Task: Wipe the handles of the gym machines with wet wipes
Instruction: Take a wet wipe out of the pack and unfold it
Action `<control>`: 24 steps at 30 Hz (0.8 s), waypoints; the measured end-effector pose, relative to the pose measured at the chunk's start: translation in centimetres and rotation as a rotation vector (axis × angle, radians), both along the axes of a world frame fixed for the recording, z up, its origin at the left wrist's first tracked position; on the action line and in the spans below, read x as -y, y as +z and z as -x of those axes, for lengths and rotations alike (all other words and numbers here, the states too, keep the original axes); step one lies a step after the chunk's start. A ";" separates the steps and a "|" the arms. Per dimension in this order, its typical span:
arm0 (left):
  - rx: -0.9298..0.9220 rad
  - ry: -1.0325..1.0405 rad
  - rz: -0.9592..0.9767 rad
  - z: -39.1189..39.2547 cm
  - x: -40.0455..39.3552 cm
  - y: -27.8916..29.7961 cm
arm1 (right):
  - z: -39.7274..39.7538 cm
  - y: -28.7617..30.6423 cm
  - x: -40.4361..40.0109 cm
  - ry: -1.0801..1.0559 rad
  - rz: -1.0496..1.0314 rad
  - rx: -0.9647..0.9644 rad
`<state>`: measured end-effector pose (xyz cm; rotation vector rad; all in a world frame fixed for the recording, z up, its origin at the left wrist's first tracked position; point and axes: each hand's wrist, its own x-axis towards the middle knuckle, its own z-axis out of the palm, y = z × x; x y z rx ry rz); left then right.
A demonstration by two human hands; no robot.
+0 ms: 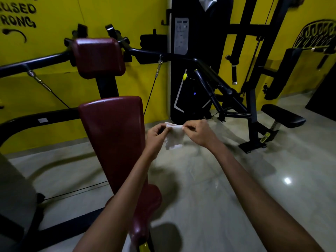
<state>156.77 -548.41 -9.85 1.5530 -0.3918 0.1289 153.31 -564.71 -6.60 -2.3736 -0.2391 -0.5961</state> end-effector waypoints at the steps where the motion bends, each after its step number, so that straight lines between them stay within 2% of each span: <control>1: 0.004 -0.012 0.000 0.0 0.0 0.0 | 0.0 0.0 0.0 0.004 -0.002 0.023; 6: -0.002 -0.042 0.008 0.0 -0.2 0.3 | 0.2 -0.2 -0.3 -0.005 -0.184 0.087; 10: -0.025 -0.095 0.055 0.1 -0.2 0.7 | 0.6 0.2 -0.8 0.045 -0.353 -0.044; 11: -0.011 -0.136 0.037 0.0 -0.3 0.8 | 0.7 0.3 -0.9 0.069 -0.348 -0.075; 15: 0.091 -0.201 -0.230 -0.3 0.3 1.5 | 0.7 0.6 -0.9 0.134 -0.382 -0.153; 20: 0.018 -0.165 -0.169 -0.3 0.8 2.2 | 1.2 -0.2 -0.6 0.130 -0.720 -0.260; 24: -0.012 -0.067 -0.115 0.2 1.2 1.9 | 1.9 -1.6 -0.8 0.131 -0.685 -0.339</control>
